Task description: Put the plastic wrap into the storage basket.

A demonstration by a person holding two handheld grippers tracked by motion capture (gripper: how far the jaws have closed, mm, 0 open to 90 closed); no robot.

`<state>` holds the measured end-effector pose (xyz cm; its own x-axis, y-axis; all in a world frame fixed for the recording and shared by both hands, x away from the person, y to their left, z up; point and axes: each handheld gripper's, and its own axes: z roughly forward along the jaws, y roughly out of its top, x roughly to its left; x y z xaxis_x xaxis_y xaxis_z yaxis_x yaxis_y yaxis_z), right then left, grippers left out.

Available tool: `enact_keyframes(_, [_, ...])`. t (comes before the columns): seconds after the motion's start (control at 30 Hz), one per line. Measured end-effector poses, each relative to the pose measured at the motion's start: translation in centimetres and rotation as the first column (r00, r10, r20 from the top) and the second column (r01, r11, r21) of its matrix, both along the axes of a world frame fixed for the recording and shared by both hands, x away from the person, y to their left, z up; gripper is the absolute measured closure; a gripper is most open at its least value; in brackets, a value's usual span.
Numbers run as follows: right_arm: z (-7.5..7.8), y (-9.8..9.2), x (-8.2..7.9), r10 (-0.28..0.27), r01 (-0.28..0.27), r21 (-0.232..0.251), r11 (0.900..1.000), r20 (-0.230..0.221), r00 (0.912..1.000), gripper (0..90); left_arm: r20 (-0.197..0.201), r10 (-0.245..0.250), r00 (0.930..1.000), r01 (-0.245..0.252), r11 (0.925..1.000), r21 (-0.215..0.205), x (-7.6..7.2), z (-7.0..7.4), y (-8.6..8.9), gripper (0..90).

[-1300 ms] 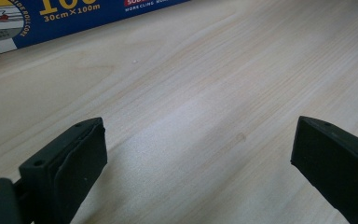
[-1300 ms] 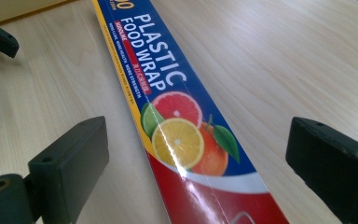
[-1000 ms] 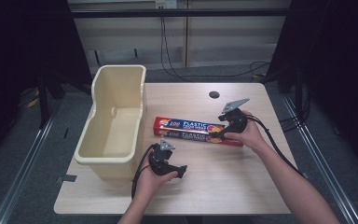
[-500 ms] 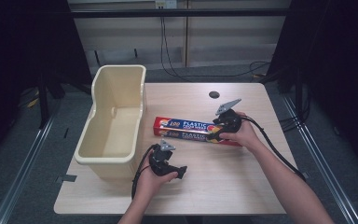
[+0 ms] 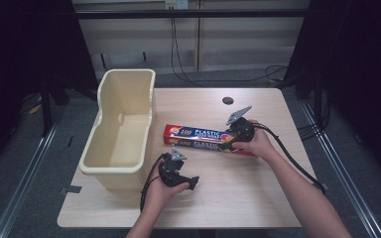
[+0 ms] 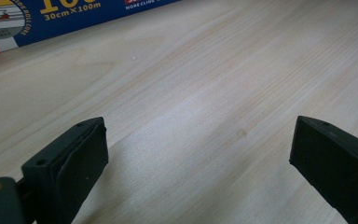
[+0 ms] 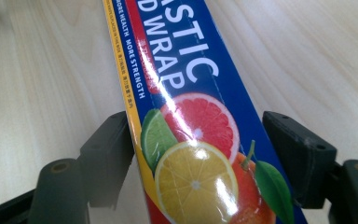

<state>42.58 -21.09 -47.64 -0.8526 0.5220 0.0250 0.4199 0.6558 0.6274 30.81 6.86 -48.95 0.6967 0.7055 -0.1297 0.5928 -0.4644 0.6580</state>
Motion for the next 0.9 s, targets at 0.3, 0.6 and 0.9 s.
enact_keyframes(0.3, [0.3, 0.0, -0.2, -0.016, 0.015, -0.024, 1.000, -0.060, 0.9981, 24.2, 0.004, 0.006, 1.0000, -0.006, 0.9999, -0.012, -0.1, 0.2, -0.2, 4.0])
enact_keyframes(0.6, [0.5, -0.1, 0.3, -0.036, 0.036, -0.001, 0.999, -0.078, 0.9963, 18.3, 0.000, 0.013, 0.9999, -0.013, 0.9998, -0.016, -0.1, 0.1, -0.1, 4.0])
enact_keyframes(0.9, [0.9, -0.2, 0.4, -0.038, 0.039, 0.013, 0.999, -0.072, 0.9967, 14.2, -0.007, -0.007, 0.9999, 0.007, 1.0000, 0.001, 0.0, -0.4, -0.1, 4.0])
